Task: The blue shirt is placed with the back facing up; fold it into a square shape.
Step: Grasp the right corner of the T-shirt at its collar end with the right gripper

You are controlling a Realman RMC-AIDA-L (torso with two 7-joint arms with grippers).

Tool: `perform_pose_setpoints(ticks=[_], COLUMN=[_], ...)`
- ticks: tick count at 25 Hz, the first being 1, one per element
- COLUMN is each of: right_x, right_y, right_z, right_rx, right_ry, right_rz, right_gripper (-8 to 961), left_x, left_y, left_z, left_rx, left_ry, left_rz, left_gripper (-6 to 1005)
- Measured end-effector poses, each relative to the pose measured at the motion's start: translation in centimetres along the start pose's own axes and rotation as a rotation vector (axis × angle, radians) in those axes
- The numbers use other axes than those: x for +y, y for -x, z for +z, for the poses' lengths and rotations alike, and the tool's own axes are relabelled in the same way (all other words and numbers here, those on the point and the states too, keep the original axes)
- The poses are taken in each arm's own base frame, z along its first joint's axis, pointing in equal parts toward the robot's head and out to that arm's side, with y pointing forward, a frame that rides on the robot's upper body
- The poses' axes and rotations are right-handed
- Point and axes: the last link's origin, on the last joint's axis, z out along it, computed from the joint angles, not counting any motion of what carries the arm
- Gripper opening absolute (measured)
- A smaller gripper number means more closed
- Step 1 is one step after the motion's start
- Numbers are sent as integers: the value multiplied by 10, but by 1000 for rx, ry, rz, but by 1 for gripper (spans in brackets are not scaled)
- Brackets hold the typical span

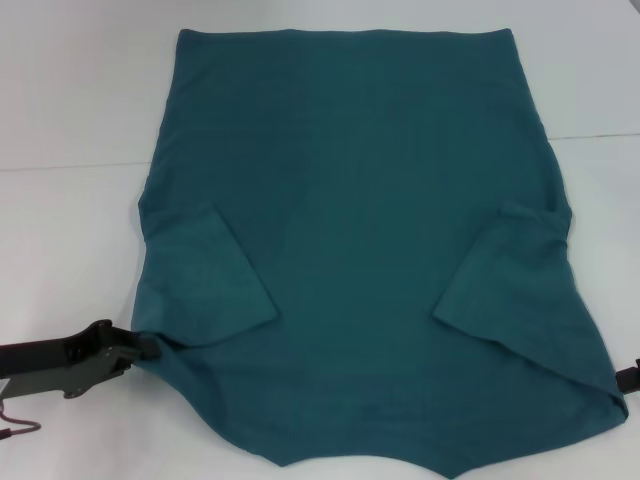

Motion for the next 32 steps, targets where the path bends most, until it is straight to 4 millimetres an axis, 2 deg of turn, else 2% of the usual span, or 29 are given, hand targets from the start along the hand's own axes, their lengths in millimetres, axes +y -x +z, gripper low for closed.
perform_pose_setpoints(ticks=[10, 32], right_x=[2, 13], right_y=[3, 17], right_z=[16, 30], right_rx=[30, 46], right_ry=[-54, -100], right_rz=[-25, -90], right_gripper=[795, 794], left_x=[0, -1], left_y=[0, 0], left_z=[0, 0], left_rx=[3, 4], left_ry=[-2, -4], left_rz=[0, -5], left_gripper=[41, 41])
